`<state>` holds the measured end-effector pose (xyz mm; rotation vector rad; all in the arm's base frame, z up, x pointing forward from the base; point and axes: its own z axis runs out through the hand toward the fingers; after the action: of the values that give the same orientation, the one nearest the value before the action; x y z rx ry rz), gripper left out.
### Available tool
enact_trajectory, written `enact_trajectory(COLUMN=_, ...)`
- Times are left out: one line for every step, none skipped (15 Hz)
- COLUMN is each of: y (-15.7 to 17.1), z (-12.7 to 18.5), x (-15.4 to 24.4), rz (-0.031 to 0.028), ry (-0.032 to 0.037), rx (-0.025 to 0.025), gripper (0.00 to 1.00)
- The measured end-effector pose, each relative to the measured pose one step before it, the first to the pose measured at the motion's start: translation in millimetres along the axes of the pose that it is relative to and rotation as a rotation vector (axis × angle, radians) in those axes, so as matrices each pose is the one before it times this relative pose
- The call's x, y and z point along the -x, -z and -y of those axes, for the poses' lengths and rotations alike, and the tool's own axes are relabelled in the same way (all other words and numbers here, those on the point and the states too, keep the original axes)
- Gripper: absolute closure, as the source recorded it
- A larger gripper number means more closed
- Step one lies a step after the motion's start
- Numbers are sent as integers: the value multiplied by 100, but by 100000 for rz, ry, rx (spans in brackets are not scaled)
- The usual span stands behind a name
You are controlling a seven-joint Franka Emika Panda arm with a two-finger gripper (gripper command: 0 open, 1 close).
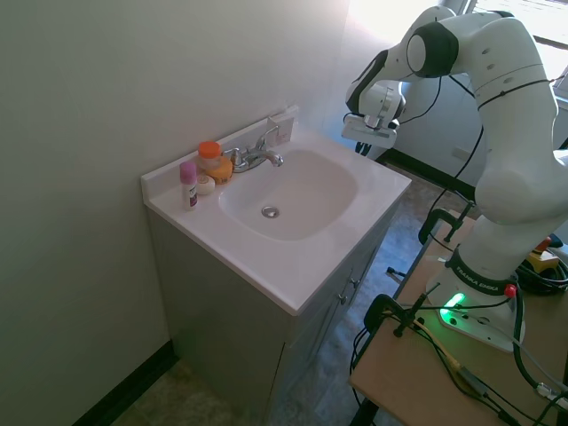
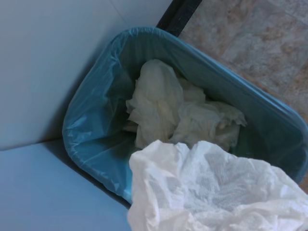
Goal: Throw the tissue in the trash bin
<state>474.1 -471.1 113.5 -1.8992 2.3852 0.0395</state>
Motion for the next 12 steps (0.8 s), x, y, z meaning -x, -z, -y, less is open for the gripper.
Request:
enact_trajectory(y=45, z=95, x=-167, rz=219, ry=-83, rx=4, gripper=0)
enact_trajectory(y=88, z=57, x=-187, rz=473, ry=-151, rx=81, gripper=0)
enact_trajectory(y=38, z=13, x=-208, rz=176, ry=-213, rx=-82, gripper=0)
enact_trajectory(y=-73, z=-47, x=-186, rz=24, ry=-224, rx=-16, gripper=0)
enact_trajectory(y=-75, z=3, x=-76, rz=123, ry=-95, rx=-74, gripper=0)
enact_trajectory(y=-79, z=6, x=19, rz=194, ry=-9, rx=-24, gripper=0)
enact_trajectory(y=-71, z=15, x=59, rz=132, ry=60, rx=35, gripper=0)
enact_trajectory(y=-67, z=34, x=84, rz=140, ry=102, rx=21, gripper=0)
enact_trajectory(y=-43, z=29, x=62, rz=104, ry=80, rx=-1, gripper=0)
enact_trajectory(y=-3, z=-13, x=-22, rz=34, ry=125, rx=-23, gripper=0)
enact_trajectory(y=23, z=-84, x=-138, rz=6, ry=384, rx=-48, gripper=0)
enact_trajectory(y=170, z=-157, x=-302, rz=-50, ry=1082, rx=-252, gripper=0)
